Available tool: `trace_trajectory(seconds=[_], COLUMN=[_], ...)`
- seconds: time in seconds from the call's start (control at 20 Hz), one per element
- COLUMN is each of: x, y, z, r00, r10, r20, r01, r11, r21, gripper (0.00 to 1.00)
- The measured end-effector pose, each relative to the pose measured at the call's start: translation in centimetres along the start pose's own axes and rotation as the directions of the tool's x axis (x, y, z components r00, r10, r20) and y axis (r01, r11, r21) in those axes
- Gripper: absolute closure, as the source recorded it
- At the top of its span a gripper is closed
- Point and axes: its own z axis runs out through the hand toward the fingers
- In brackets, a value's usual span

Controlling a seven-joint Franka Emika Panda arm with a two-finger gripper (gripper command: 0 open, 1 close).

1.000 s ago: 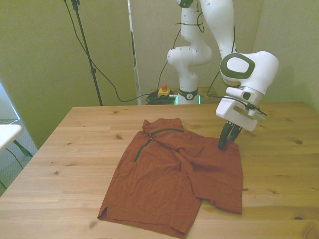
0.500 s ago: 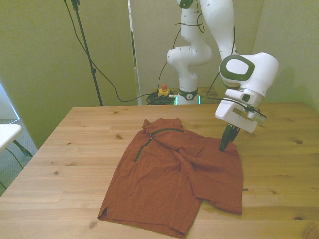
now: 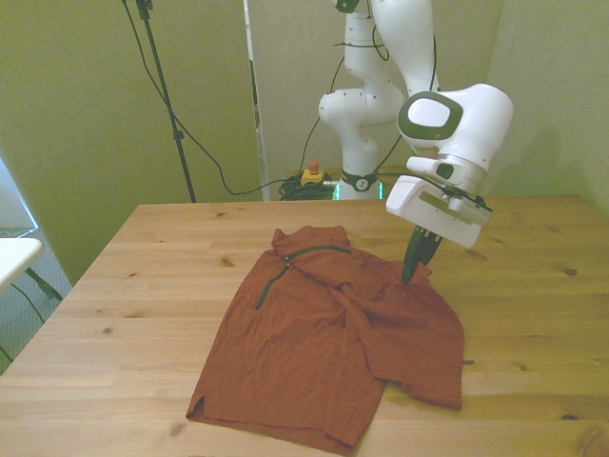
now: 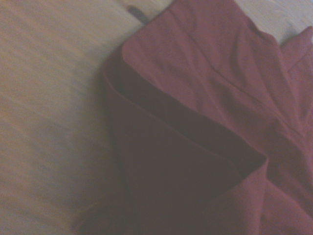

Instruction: Fold the shorts

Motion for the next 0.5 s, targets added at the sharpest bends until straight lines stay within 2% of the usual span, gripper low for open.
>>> trace_trajectory(seconds=[0.25, 0.5], x=[3.5, 6.6], y=[3.8, 7.9], z=[1.7, 4.2], r00=[0.997, 0.993], r10=[0.078, 0.116], r20=[-0.008, -0.011], r01=[-0.078, -0.116], r11=[0.996, 0.989], r21=[-0.04, -0.094], gripper=[1.0, 1.0])
